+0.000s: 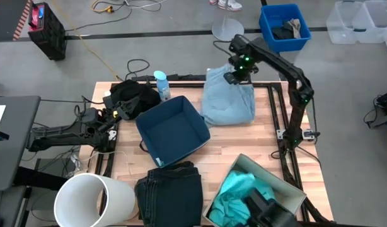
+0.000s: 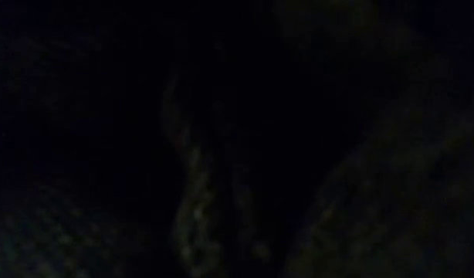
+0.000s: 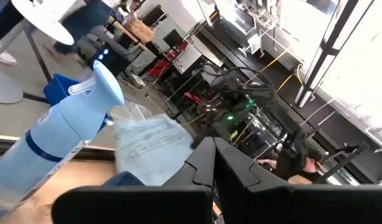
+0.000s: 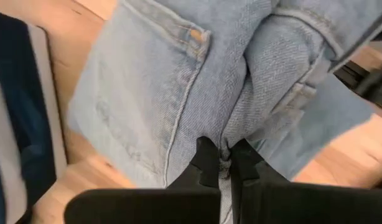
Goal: Sort clothes
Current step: Put the blue pants into the brown laundry organizer
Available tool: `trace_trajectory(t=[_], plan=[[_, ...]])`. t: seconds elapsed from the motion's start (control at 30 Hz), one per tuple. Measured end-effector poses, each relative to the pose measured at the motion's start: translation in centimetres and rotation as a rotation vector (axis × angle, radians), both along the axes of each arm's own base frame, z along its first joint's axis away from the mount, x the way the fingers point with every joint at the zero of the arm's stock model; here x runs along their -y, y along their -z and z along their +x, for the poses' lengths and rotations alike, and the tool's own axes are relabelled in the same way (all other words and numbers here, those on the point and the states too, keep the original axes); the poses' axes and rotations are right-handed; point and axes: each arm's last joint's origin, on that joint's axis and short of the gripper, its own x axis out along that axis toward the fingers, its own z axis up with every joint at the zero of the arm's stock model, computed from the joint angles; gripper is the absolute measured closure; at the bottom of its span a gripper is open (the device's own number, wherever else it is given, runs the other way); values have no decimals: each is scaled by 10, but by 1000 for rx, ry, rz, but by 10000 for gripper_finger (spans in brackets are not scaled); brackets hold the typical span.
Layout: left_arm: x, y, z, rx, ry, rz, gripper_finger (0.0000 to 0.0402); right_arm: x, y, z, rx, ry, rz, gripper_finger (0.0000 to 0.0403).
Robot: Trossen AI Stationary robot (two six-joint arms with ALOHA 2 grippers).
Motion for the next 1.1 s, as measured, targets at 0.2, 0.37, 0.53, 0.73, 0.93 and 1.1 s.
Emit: trace_trajectory(t=[0.2, 0.37, 0.53, 0.73, 0.93, 1.1], plan=[[0, 0, 0, 0, 0, 0, 401, -29, -25, -17, -42, -9, 56, 398], [0, 0, 0, -2, 0, 2, 401, -32, -24, -13, -46, 5, 67, 396], [0, 0, 0, -1, 0, 2, 401, -21, 5, -4, -115, 9, 132, 378], [0, 0, 0, 1, 1, 1, 401, -17, 38, 10, -163, -12, 178, 377], [0, 0, 0, 1, 19, 5, 401, -14, 50, 18, -152, -12, 194, 386], [1, 0, 0, 0, 24, 6, 401, -14, 50, 18, -142, -21, 194, 387]])
